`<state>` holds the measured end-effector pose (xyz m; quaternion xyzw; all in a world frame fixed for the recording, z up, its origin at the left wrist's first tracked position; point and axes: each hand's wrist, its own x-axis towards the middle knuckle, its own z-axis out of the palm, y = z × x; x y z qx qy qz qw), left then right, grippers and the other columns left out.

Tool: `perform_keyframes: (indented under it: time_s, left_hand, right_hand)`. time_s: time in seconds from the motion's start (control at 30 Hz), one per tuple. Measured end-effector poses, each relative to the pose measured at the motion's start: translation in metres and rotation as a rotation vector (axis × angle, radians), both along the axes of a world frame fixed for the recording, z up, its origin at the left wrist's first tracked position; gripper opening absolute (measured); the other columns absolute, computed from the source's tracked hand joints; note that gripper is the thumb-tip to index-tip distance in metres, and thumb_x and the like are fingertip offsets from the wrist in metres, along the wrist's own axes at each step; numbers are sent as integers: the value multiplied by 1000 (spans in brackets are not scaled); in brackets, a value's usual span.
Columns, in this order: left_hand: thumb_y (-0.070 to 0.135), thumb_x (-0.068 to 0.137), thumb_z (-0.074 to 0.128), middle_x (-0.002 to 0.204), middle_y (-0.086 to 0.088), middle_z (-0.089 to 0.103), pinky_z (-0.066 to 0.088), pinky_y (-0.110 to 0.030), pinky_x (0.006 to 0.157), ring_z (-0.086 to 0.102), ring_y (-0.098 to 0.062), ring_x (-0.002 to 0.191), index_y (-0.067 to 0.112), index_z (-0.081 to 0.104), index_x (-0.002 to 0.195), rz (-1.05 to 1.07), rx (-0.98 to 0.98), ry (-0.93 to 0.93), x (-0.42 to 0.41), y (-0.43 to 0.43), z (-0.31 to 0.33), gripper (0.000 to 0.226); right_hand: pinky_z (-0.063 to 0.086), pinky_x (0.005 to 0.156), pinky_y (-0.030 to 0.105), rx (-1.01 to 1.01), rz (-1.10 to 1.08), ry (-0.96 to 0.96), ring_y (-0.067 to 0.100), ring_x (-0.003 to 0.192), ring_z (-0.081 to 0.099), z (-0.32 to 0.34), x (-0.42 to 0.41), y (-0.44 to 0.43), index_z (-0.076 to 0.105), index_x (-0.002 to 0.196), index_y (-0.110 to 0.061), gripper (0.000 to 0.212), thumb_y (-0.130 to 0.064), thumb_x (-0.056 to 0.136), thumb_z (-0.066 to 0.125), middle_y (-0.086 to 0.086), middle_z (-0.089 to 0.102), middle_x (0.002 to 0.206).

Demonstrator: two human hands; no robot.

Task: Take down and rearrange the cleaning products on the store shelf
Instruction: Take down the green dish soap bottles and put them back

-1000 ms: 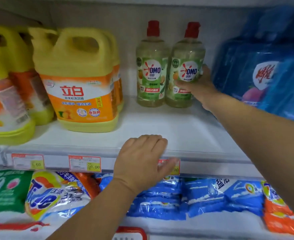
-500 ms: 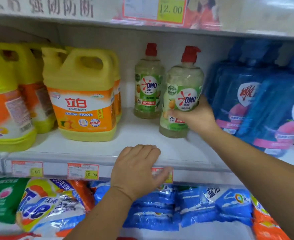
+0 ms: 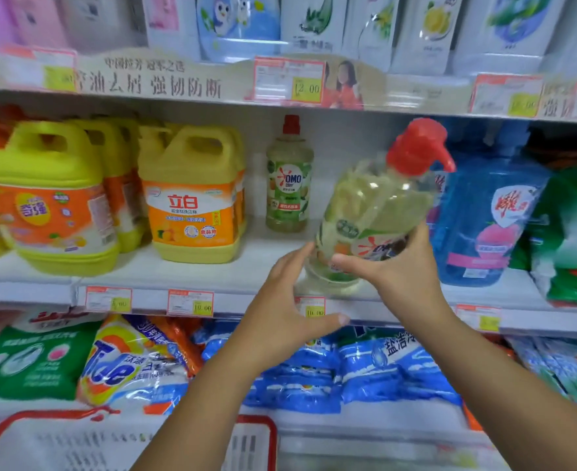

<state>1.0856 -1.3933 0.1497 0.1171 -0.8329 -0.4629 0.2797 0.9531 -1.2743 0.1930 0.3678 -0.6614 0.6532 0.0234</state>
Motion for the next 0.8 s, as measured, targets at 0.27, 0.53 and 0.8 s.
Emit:
perform_keyframes:
  time_s: [0.27,0.53,0.8]
  left_hand:
    - [12,66,90,123,19,63,52,-18,88,63,0,109,43,42,137,-153,155,-26,21,9,6,91]
    - [16,63,89,120,10,62,52,-21,88,61,-3,107,43,50,131,28,90,115,14,23,-19,83]
    - [48,54,91,127,23,36,41,-20,97,44,8,116,62,24,134,-9,-64,-126,4,36,-21,106]
  right_hand:
    - [60,82,41,-47,330,-318,22,101,72,-18,19,36,59,114,-22,85,-37,39,97,-2,76,105]
    - [57,91,47,34,162,-226,13,111,67,4,13,57,5,150,-54,143,-49,38,95,-14,61,130]
    - [58,63,30,-182,49,-342,12,89,73,0,11,61,57,123,-30,65,-29,66,89,-7,73,101]
